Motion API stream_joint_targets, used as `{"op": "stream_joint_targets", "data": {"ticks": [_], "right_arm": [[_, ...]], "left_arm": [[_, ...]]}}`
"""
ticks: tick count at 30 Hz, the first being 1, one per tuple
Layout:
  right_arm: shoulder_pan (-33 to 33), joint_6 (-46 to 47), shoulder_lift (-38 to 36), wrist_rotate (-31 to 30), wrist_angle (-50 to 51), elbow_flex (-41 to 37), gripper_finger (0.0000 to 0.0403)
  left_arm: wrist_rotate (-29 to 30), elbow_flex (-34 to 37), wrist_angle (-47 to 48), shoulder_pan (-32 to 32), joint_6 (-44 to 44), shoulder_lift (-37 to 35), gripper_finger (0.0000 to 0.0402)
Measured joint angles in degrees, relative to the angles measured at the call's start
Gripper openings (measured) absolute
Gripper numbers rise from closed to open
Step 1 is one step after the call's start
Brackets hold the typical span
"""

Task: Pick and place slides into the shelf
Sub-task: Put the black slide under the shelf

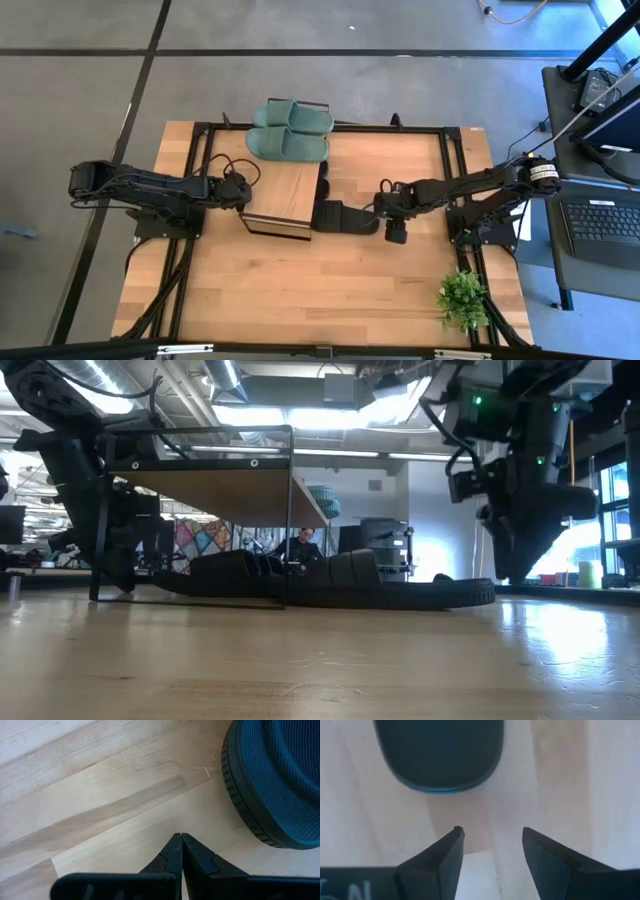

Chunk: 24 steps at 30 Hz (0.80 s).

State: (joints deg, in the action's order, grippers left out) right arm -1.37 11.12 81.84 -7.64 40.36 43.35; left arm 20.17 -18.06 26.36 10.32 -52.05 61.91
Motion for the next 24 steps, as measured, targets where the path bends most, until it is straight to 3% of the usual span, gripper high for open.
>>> {"op": "stream_joint_targets", "data": {"ticks": [6,24], "right_arm": [[1.79,-3.75,0.0,7.16,-6.42,-1.73,0.0202],[3.41,-7.74,5.83,7.32,-16.88,-1.37,0.0202]], "left_arm": [[-0.1,0.02,0.01,0.01,-0.09,0.0,0.0],[-0.21,0.11,-0.01,0.01,-0.02,0.02,0.0]]}}
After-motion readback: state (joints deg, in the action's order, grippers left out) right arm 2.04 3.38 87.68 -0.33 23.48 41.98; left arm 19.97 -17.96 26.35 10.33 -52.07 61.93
